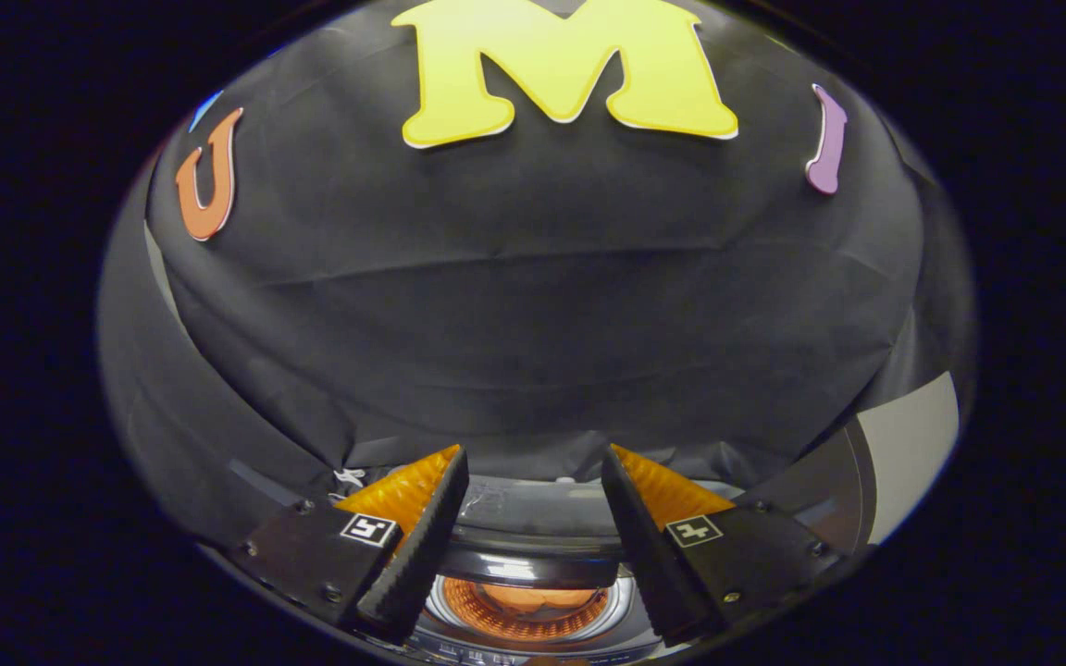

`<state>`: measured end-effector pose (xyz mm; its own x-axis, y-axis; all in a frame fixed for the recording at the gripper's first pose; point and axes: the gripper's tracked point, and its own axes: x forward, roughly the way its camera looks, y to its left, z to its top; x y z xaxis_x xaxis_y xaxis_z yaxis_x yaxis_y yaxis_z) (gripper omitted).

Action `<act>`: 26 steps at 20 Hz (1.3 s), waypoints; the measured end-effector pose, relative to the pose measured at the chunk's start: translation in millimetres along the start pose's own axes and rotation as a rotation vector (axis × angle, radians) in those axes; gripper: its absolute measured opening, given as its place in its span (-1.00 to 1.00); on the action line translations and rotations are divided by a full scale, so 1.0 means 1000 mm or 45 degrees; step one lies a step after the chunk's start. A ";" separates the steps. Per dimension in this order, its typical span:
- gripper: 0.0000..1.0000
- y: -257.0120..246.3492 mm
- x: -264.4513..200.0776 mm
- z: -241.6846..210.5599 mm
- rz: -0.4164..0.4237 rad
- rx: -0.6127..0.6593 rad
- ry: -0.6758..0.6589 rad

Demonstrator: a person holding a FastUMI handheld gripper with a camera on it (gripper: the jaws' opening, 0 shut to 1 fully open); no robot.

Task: Put the clothes into the washing machine and then close the washing machine lid.

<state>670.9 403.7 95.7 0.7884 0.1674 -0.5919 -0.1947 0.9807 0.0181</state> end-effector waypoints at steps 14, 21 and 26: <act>0.82 0.000 -0.001 0.003 0.007 -0.011 -0.045; 0.83 0.000 -0.003 0.001 0.012 -0.019 -0.091; 0.82 0.001 -0.003 0.001 0.018 -0.027 -0.108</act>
<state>669.1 404.1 97.6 0.8319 0.1901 -0.5213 -0.2177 0.9760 0.0085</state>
